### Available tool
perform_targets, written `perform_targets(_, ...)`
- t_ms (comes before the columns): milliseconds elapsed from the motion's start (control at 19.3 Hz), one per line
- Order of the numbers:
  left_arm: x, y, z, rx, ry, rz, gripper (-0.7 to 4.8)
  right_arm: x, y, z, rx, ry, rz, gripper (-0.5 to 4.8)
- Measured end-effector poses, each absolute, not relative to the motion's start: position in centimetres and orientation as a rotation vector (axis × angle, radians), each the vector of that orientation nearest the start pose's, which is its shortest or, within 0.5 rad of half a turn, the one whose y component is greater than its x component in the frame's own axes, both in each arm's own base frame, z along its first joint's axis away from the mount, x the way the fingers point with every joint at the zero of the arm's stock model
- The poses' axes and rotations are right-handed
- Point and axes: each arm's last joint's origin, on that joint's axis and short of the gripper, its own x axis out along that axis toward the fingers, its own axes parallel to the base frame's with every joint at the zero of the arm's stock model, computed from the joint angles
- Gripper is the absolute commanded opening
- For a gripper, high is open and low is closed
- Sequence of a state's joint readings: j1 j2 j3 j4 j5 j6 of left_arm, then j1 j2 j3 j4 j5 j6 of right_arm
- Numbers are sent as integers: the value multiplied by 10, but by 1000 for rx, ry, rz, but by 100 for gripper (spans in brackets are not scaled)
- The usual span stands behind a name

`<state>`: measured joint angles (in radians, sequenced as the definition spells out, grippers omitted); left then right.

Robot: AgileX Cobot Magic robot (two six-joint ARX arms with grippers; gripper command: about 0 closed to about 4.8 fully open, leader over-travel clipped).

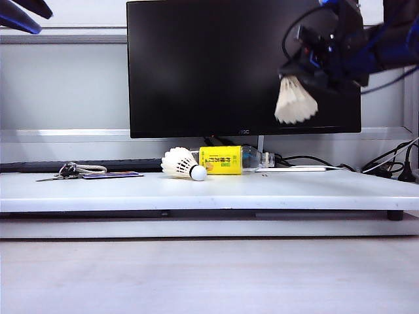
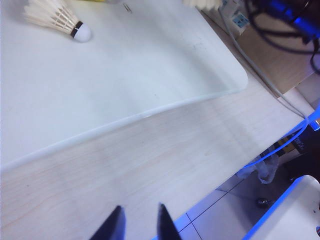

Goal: Stack the badminton balls on the table vertically.

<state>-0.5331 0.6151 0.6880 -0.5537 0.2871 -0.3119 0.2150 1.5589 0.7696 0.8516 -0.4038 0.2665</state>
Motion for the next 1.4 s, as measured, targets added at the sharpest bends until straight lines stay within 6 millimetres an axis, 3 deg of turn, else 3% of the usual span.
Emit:
perform_targets(156, 107, -73, 289, -228, 612, -720, 96, 318, 81, 226, 245, 60, 573, 153)
perform_targets(364, 107, -72, 288, -226, 623, -717, 96, 330, 83, 189, 255, 160, 540, 152)
perform_targets(883, 106, -72, 287, -225, 634, -714, 96, 337, 87, 180, 260, 81, 496, 146)
perform_targets(1143, 106, -72, 287, -224, 634, -714, 96, 328, 119, 189, 233, -57, 292, 138)
perform_targets(1246, 106, -72, 287, -224, 634, -714, 96, 330, 133, 175, 187, -53, 222, 138)
perform_targets(1402, 106, -72, 287, -224, 636, -714, 96, 338, 135, 157, 215, -14, 215, 138)
